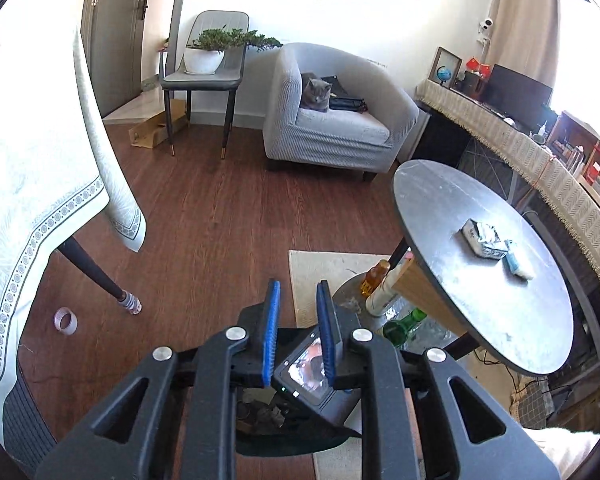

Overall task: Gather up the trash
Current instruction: 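Lower the torn paper strip into the bin and open the right tool, then move both tools back over the table toward the two soft packs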

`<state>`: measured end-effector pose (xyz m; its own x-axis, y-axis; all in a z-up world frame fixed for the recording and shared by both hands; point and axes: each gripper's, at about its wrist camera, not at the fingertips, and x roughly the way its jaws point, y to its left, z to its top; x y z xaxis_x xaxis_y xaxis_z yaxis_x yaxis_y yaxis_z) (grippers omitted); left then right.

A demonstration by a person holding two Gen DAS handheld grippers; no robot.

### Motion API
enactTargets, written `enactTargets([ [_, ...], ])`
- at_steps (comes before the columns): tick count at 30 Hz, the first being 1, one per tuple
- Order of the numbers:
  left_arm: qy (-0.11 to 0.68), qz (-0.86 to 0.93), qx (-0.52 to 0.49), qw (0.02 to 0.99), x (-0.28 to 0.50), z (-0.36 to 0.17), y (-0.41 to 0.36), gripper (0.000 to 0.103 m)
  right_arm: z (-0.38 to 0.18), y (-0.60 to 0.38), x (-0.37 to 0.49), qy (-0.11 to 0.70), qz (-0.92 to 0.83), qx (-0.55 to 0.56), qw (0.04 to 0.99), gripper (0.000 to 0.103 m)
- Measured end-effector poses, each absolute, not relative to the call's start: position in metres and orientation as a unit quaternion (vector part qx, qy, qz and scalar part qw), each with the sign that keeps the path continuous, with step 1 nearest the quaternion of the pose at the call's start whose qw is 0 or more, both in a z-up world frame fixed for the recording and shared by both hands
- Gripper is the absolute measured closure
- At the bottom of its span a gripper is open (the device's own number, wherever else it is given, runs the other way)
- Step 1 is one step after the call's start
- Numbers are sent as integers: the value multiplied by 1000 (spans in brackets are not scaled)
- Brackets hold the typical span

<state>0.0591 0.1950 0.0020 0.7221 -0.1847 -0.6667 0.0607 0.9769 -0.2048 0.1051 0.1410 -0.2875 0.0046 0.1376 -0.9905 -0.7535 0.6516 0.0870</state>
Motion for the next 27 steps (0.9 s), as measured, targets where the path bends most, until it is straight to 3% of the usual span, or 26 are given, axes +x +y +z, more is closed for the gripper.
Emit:
enactTargets([
  [13, 334, -74, -84, 936, 56, 28, 171, 83, -268, 135, 87, 603, 362, -259, 662, 61],
  [17, 321, -72, -84, 941, 55, 36, 168, 83, -249, 133, 82, 585, 373, -252, 674, 59],
  [21, 310, -66, -88, 944, 56, 44, 167, 83, -226, 130, 77, 562, 386, -242, 690, 51],
  [27, 305, -56, -95, 946, 59, 48, 165, 83, -189, 121, 72, 529, 404, -226, 711, 50],
])
